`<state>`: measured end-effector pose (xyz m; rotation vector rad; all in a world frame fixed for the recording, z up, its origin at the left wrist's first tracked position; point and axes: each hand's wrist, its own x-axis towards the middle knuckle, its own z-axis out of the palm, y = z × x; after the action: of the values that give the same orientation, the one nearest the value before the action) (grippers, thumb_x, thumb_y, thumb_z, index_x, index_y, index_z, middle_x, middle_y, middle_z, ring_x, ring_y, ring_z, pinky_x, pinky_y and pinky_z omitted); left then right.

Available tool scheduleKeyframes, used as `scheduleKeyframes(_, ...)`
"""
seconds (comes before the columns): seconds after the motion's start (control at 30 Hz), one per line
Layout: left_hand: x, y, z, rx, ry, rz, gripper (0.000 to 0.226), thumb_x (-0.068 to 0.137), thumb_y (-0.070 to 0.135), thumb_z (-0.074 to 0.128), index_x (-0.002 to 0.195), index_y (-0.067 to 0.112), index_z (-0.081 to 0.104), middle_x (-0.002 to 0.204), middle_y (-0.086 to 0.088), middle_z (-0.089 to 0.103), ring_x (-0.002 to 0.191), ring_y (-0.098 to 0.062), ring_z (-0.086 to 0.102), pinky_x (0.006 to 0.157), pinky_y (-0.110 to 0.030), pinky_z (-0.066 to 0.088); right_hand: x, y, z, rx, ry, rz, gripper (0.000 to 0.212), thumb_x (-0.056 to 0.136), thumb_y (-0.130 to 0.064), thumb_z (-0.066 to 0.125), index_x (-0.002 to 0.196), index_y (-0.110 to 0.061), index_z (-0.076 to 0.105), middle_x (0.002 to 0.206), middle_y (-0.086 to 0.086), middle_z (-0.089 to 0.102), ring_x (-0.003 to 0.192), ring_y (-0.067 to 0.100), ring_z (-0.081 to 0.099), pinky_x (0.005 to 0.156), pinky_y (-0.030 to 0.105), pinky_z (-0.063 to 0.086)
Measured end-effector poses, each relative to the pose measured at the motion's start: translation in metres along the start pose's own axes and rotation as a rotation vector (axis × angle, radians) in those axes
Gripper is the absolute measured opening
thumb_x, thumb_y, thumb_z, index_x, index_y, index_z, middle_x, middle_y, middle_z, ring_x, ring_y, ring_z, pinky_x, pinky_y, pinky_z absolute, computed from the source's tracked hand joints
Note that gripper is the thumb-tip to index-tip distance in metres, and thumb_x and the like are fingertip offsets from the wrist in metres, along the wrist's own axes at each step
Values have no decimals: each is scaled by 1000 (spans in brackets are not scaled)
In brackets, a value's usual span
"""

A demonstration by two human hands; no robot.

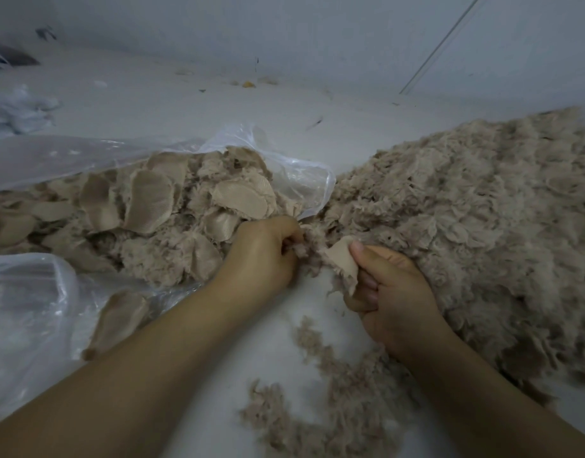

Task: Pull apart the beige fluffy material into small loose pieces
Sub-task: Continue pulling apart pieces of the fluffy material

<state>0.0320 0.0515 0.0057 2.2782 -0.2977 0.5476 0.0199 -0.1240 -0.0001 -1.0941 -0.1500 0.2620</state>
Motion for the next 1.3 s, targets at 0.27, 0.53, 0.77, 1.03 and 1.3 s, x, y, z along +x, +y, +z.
scheduleKeyframes(0.27,-9,19,-8,-174,96,-16,16,79,9,55,82,12,71,78,1,62,69,-7,55,62,-19,47,1,3,4,-140,-33,-64,38,93,-26,57,57,-25,71,45,-9,28,39,4,19,39,15,21)
scheduleKeyframes(0.53,-9,20,-6,-714,-14,-385,19,93,8,62,75,3,62,46,-7,55,30,-15,45,32,-18,31,4,7,1,-162,21,-26,42,86,-40,60,51,-17,65,42,-6,33,35,5,21,38,15,21)
scheduleKeyframes(0.77,-11,20,-3,-914,-162,-402,14,90,2,64,82,8,54,43,-11,51,27,-17,43,32,-16,30,6,4,1,-64,6,18,38,76,-53,66,64,-17,63,50,-4,33,37,4,22,37,13,22)
scheduleKeyframes(1.03,-13,23,-4,-927,-246,-387,22,99,12,51,77,11,56,48,-12,55,28,-20,42,32,-17,29,0,6,0,-278,10,-59,45,89,-24,64,91,21,57,78,53,46,60,61,39,48,37,21)
scheduleKeyframes(1.3,-7,15,-10,-804,-45,-420,24,97,20,56,75,12,55,48,-7,54,29,-20,42,33,-17,28,1,6,2,-208,77,-20,54,77,-28,67,87,23,53,53,7,38,39,10,25,38,19,26)
